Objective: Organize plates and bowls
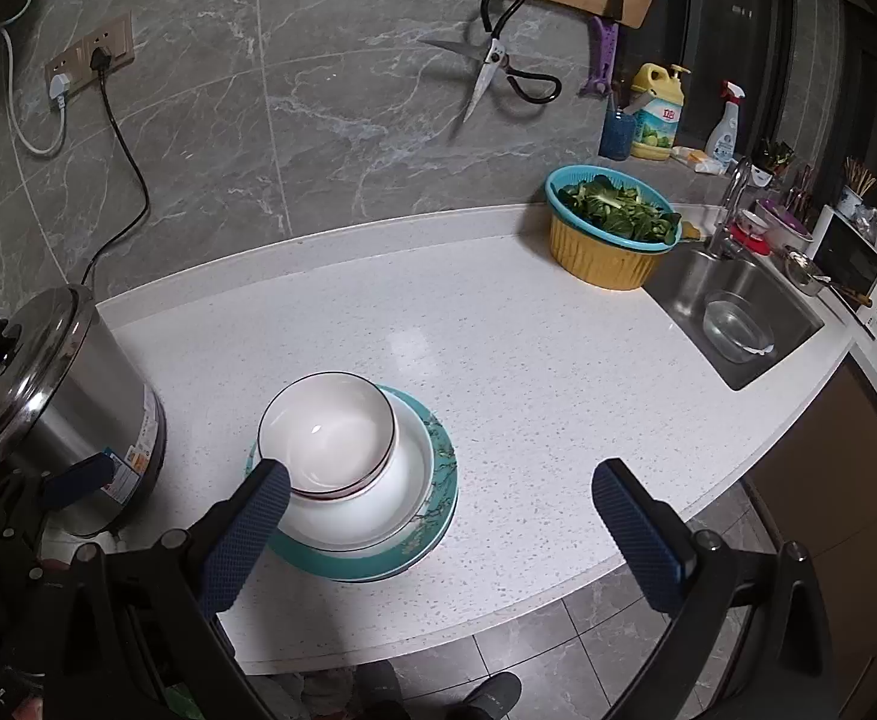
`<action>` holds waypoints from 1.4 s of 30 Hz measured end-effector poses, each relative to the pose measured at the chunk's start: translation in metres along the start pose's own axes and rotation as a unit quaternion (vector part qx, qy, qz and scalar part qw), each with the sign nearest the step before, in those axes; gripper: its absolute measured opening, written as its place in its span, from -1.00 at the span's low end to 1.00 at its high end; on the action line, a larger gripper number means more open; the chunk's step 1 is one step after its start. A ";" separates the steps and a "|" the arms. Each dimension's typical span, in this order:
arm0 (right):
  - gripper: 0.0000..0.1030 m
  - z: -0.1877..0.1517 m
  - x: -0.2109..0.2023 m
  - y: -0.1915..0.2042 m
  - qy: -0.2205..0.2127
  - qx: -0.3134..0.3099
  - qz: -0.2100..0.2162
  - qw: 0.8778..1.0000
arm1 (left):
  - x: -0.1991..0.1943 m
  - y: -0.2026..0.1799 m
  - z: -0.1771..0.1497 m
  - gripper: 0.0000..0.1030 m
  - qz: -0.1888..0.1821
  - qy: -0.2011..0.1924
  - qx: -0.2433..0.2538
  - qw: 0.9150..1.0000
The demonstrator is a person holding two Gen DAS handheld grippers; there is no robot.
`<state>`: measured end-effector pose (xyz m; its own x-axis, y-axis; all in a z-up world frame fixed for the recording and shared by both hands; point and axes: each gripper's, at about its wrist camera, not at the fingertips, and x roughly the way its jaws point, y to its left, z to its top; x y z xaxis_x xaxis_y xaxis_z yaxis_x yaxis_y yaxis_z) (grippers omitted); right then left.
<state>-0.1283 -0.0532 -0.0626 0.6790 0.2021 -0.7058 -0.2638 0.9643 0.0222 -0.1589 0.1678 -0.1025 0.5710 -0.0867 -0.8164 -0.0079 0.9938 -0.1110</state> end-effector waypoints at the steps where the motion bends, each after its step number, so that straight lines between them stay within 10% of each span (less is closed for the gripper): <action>1: 1.00 0.000 0.000 -0.002 0.000 0.001 -0.001 1.000 | 0.000 -0.001 0.000 1.00 0.000 -0.001 0.001 1.000; 42: 1.00 0.001 -0.001 -0.013 0.001 0.010 -0.007 1.000 | -0.006 -0.003 0.007 0.99 0.026 -0.013 -0.002 1.000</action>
<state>-0.1253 -0.0661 -0.0614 0.6812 0.1882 -0.7074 -0.2410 0.9702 0.0260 -0.1560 0.1660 -0.0935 0.5914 -0.0320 -0.8057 -0.0422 0.9966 -0.0706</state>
